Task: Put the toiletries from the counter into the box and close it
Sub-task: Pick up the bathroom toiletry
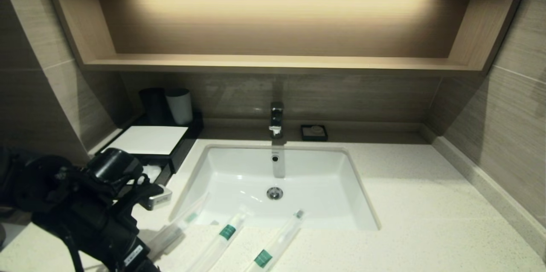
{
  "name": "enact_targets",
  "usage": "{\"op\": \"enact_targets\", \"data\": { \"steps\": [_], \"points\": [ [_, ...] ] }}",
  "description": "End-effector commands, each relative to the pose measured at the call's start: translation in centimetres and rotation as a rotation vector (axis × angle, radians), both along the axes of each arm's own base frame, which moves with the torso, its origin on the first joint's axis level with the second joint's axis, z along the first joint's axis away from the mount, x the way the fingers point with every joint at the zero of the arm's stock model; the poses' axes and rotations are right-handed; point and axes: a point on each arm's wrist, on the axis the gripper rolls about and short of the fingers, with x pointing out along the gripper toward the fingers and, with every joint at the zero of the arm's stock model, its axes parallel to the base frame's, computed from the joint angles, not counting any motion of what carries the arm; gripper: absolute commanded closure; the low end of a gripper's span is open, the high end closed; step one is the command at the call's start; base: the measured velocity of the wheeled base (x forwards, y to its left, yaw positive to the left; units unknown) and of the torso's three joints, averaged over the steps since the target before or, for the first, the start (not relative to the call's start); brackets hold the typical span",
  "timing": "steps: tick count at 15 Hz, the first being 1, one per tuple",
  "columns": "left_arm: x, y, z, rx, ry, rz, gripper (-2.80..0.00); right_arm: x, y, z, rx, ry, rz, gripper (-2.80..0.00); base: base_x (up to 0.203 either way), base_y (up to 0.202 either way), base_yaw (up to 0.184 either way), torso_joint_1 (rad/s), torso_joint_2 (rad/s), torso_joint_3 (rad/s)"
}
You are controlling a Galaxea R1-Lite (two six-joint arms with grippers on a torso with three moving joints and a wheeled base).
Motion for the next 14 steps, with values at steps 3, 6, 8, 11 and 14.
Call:
{"op": "enact_targets", "data": {
  "steps": [3,6,8,11,14],
  "points": [
    [0.3,-0.06,-0.4,0.003,0.009,-0.002,-2.8,0.01,0.0,0.01,0.0,0.0,0.001,0.0,0.0,0.0,0.0,0.0,0.0,0.0],
    [0.38,-0.06,-0.42,0.006,0.003,-0.001,-2.8,0.01,0.0,0.01,0.0,0.0,0.001,0.0,0.0,0.0,0.0,0.0,0.0,0.0],
    [0.39,-0.06,-0.46,0.007,0.005,-0.001,-2.8,0.01,0.0,0.01,0.0,0.0,0.001,0.0,0.0,0.0,0.0,0.0,0.0,0.0],
    [0.48,-0.02,-0.51,0.033,0.0,0.005,-2.8,0.01,0.0,0.01,0.0,0.0,0.001,0.0,0.0,0.0,0.0,0.0,0.0,0.0],
    [0.54,0.01,-0.58,0.048,-0.001,0.008,-2.8,0.01,0.0,0.01,0.0,0.0,0.001,0.0,0.0,0.0,0.0,0.0,0.0,0.0]
  ]
}}
